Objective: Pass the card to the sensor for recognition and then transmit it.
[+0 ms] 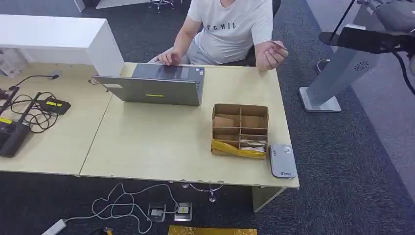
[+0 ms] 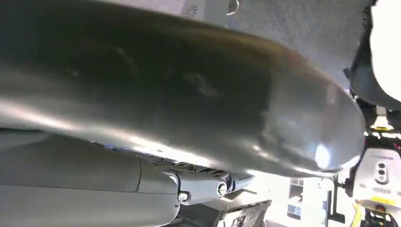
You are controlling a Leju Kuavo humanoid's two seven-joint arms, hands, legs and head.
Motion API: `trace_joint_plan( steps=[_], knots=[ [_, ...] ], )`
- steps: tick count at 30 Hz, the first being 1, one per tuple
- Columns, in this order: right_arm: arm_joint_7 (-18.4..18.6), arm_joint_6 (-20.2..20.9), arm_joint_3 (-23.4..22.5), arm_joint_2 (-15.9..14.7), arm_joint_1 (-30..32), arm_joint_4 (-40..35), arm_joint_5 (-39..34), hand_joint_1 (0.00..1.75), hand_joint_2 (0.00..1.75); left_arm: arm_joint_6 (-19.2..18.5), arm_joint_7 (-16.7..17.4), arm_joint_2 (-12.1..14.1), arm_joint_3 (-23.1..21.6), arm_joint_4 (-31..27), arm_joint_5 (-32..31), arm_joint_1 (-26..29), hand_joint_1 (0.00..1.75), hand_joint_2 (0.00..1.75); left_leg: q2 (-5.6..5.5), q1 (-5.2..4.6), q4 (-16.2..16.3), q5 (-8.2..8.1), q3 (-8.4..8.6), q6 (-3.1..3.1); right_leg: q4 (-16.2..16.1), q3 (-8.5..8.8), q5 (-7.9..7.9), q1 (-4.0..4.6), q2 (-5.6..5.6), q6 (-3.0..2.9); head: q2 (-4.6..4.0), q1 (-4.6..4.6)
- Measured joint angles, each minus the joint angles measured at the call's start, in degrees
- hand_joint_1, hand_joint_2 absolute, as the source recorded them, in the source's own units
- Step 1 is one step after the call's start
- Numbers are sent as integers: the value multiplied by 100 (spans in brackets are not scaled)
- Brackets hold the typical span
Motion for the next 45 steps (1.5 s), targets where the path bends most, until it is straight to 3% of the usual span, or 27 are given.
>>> trace_joint_plan(
  steps=[11,12,20,34,45],
  knots=[
    [127,-33,298,-258,266,-164,-44,0,0,-63,22,13,-44,0,-83,-25,0,0,0,0,1,0,1,0,0,0,0,0,2,0,0,0],
    [129,-37,313,-278,281,-178,-41,0,175,-66,35,15,-46,0,-90,-28,0,0,0,0,1,0,0,0,0,0,0,0,2,0,0,0],
    [66,-195,434,-337,344,-188,328,0,175,-72,59,20,-79,0,-94,-54,0,0,0,0,1,0,1,0,0,0,1,0,2,-1,0,0],
    [-52,-13,646,-355,641,-193,376,0,175,-87,74,33,-112,0,-101,-76,0,0,0,0,1,0,1,0,0,0,1,0,2,-1,0,0],
    [210,-48,700,-353,1128,-258,136,0,175,-79,133,35,-114,0,-184,-86,0,0,0,0,1,0,0,0,0,2,1,0,2,-1,0,0]
  ],
)
